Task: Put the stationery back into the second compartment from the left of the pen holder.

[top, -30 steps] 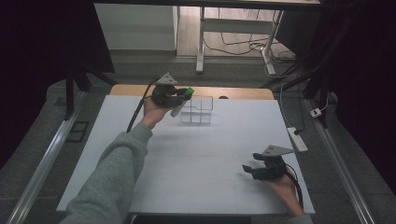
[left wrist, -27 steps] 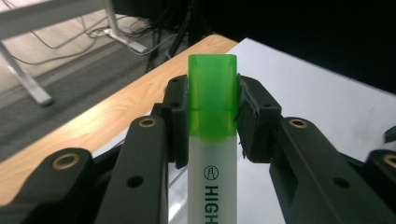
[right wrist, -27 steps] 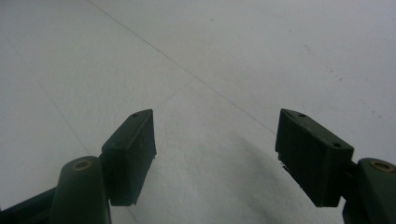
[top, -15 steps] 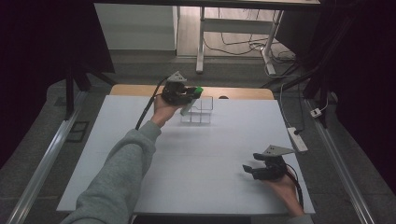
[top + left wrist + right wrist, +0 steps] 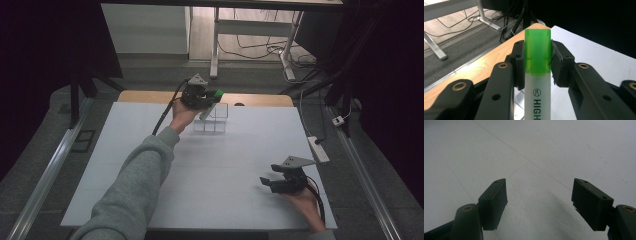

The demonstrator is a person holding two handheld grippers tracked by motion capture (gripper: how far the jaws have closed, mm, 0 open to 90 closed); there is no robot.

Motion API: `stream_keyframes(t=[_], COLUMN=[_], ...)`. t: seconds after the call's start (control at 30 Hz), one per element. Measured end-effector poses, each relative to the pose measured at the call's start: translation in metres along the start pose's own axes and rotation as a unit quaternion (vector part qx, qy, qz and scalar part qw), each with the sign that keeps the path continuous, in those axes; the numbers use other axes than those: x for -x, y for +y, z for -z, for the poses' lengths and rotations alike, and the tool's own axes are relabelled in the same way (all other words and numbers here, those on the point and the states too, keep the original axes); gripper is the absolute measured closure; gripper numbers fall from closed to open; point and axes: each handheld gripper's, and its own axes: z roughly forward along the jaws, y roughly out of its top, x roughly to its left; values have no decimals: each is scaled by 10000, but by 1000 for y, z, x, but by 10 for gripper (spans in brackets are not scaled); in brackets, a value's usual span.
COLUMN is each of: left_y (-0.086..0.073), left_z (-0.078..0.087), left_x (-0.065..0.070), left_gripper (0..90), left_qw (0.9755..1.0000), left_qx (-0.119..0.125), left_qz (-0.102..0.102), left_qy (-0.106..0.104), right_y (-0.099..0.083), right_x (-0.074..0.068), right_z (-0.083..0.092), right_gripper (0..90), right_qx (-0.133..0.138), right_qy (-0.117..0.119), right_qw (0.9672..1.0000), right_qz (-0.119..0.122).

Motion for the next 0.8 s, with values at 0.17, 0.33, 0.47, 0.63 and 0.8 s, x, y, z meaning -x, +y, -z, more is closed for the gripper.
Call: stream_keyframes(t=[0.17,0.33,0.47,0.63,0.8], left_y=[7,12,13,15,15], left_z=[-5,-11,-15,-20,-28], left_x=[-4,-8,-14,-20,-23], left_gripper=[667,667,667,666,666], left_qw=[9999,9998,9997,9996,9996], left_qx=[102,214,232,273,279], left_qz=[43,4,27,27,52], left_qy=[41,32,45,50,87], right_y=[0,-1,-1,-1,-2], right_x=[1,1,1,1,2], right_z=[0,-1,0,-2,-3], right_gripper=[281,281,281,281,282], right_qx=[-4,-22,-28,-41,-72], right_qy=[-24,-31,-48,-35,-32], right_qw=[10000,10000,10000,10000,10000], right_qz=[2,-8,-11,6,2])
